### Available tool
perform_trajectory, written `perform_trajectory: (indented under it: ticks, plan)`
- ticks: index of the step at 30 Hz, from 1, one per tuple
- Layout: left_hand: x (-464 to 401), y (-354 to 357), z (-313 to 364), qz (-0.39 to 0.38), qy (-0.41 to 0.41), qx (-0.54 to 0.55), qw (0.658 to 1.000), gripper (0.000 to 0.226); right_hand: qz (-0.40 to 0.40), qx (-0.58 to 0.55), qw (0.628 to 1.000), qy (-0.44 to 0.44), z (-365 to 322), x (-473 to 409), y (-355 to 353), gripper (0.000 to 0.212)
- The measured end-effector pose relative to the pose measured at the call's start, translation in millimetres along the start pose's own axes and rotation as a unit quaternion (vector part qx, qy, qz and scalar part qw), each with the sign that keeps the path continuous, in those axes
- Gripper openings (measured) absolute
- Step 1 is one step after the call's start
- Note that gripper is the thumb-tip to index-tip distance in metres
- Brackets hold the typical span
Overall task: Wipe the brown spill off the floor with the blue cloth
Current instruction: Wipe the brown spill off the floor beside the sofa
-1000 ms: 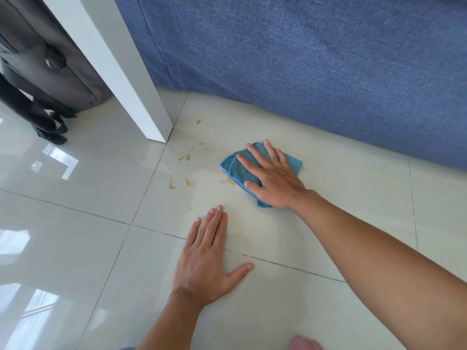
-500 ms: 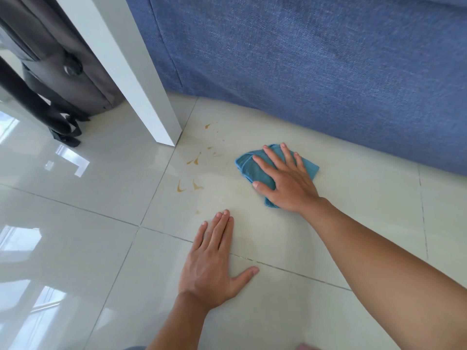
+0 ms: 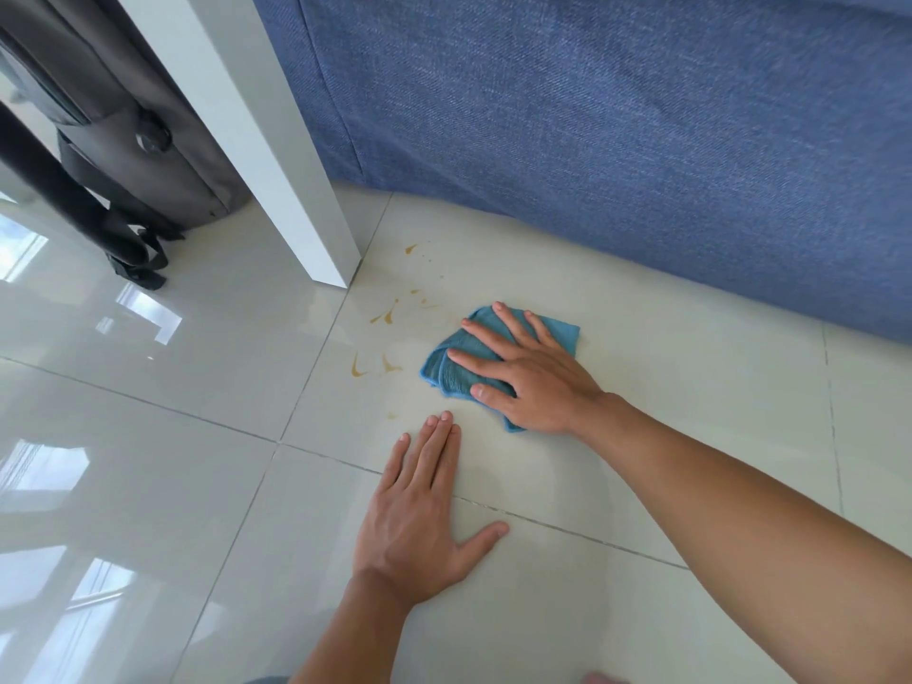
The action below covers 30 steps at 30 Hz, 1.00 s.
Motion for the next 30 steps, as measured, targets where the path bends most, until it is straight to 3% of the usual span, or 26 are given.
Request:
perform_trajectory:
  ticks: [5, 13, 15, 18, 20, 26, 30]
  plan:
    - [0.1, -0.3, 0.0, 0.011, 0.001, 0.003, 1.000, 0.107, 0.019, 0.017, 0.999, 0.047, 25.4, 32.1, -0.3, 0.059]
    - [-0.2, -1.2, 0.2, 0.010, 0.001, 0.006, 1.000, 0.107, 0.083, 0.015, 0.955, 0.284, 73.2, 90.1, 3.4, 0.066]
    - [-0.2, -2.0, 0.7, 0.014, 0.000, 0.005, 1.000, 0.107, 0.069, 0.016, 0.961, 0.269, 50.9, 92.6, 8.0, 0.067]
    - [0.7, -0.5, 0.8, 0.012, 0.001, 0.005, 1.000, 0.108, 0.044, 0.010, 0.987, 0.152, 6.7, 78.3, 17.8, 0.064]
    - [-0.2, 0.7, 0.6, 0.009, 0.001, 0.000, 1.000, 0.108, 0.046, 0.003, 0.992, 0.119, 1.0, 63.7, 16.2, 0.063]
    - [-0.8, -1.6, 1.4, -0.012, -0.009, 0.009, 1.000, 0.110, 0.071, -0.006, 0.973, 0.218, 39.2, 57.4, 7.4, 0.062]
    - [-1.2, -7.5, -1.0, 0.011, -0.023, 0.039, 0.999, 0.113, 0.067, -0.001, 0.973, 0.222, 40.7, 63.9, 6.5, 0.063]
Point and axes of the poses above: each hand's wrist, its own x-axis away from the middle knuckle, its own y-axis out of the palm, z = x × y, the point moved 6 cm from there along -x, towards the middle knuckle, and after that the axes turned 7 degrees about y, right-handed, at the moved point
